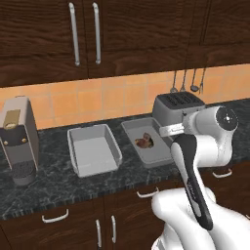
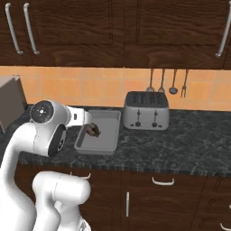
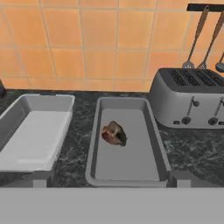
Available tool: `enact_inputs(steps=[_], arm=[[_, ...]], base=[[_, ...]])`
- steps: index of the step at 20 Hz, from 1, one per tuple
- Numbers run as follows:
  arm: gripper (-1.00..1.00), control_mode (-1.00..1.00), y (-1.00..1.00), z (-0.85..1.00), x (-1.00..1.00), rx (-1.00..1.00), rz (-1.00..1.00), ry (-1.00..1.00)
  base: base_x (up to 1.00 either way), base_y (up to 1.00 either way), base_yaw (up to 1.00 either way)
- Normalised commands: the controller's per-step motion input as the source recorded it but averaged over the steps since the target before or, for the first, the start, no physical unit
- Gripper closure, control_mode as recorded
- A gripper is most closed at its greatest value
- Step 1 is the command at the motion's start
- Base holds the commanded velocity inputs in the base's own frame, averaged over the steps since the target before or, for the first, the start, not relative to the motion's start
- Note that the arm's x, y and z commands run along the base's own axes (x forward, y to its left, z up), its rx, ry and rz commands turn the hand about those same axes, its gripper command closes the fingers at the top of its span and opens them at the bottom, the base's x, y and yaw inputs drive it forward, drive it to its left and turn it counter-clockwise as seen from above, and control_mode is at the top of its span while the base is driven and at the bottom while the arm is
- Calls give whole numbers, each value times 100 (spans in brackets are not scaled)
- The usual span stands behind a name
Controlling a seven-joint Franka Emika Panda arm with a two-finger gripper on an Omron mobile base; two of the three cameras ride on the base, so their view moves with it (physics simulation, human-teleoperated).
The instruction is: Place one lime and one steak in each tupperware on the nearby counter, to pack two identical lunches.
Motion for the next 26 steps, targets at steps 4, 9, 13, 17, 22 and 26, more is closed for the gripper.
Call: enact_inputs(steps=[4,9,13,17,22,26], arm=[[-100,100,0,0,0,0,0,0],[-100,100,0,0,0,0,0,0],[-100,100,0,0,0,0,0,0],[-100,100,0,0,0,0,0,0],[-100,100,0,0,0,0,0,0],[-100,100,0,0,0,0,0,0]], base=[[-80,-30,-6],[-15,-100,-8],[0,-100,0],[-64,-100,0],[-74,-100,-2],[-17,-100,-3]])
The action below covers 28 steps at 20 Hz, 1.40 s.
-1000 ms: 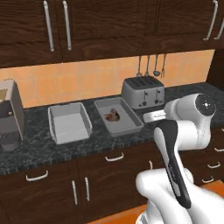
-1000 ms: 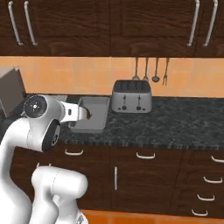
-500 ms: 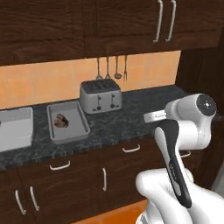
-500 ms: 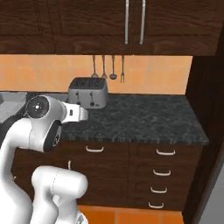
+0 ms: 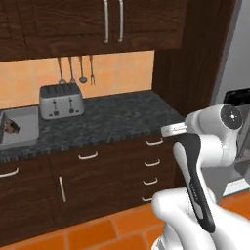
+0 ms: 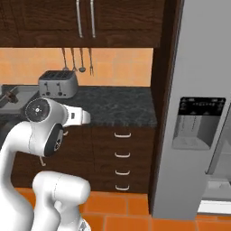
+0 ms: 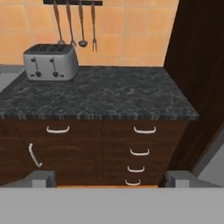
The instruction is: Place one lime and one steak in each tupperware on the nearby counter, to pack two identical lunches.
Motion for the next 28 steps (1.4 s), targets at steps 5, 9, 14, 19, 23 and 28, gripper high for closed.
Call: enact_inputs(steps=[5,9,14,19,23,28], arm=[[-100,100,0,0,0,0,0,0],[-100,100,0,0,0,0,0,0],[-100,100,0,0,0,0,0,0],[-100,100,0,0,0,0,0,0],[-100,100,0,0,0,0,0,0],[-100,100,0,0,0,0,0,0]], base=[[7,-100,0],[22,-100,0],[35,-99,0],[52,-74,0],[62,-57,0],[55,-58,0]])
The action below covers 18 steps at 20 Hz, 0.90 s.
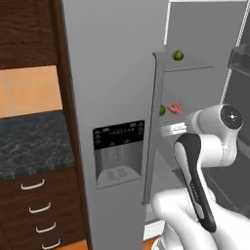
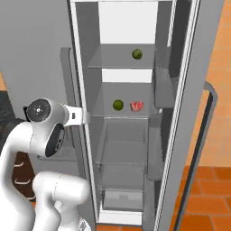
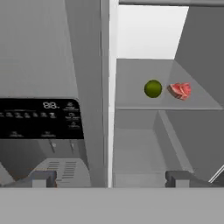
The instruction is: Place one lime and one steak in each tupperware on the nearby counter, to pack two identical lunches.
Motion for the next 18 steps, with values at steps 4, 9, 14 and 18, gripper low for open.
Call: enact_inputs(steps=[4,9,14,18], arm=[[-100,100,0,0,0,0,0,0],[-100,100,0,0,0,0,0,0],[-100,100,0,0,0,0,0,0],[-100,-100,34,-24,42,-16,2,0]], base=[[50,-53,0],[43,-49,0],[37,-10,3],[0,0,0]])
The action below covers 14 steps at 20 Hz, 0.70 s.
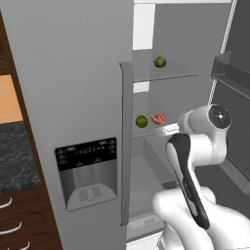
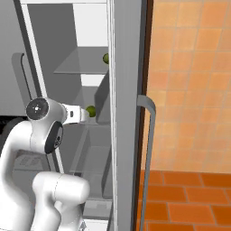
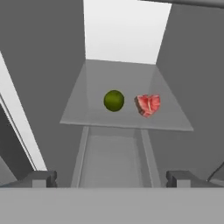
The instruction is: Place one lime and one steak in each tupperware on the nearby counter, to pack two identical lunches.
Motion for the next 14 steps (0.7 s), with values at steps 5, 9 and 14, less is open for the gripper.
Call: enact_inputs(steps=[5,9,14], arm=[[-100,-100,-4,-19,31,-21,18,-2],[-100,-100,-30,-7,23,-5,14,4],[-100,-100,-12,-2,23,-17,9,28]], base=[[0,0,0],[0,0,0],[0,0,0]])
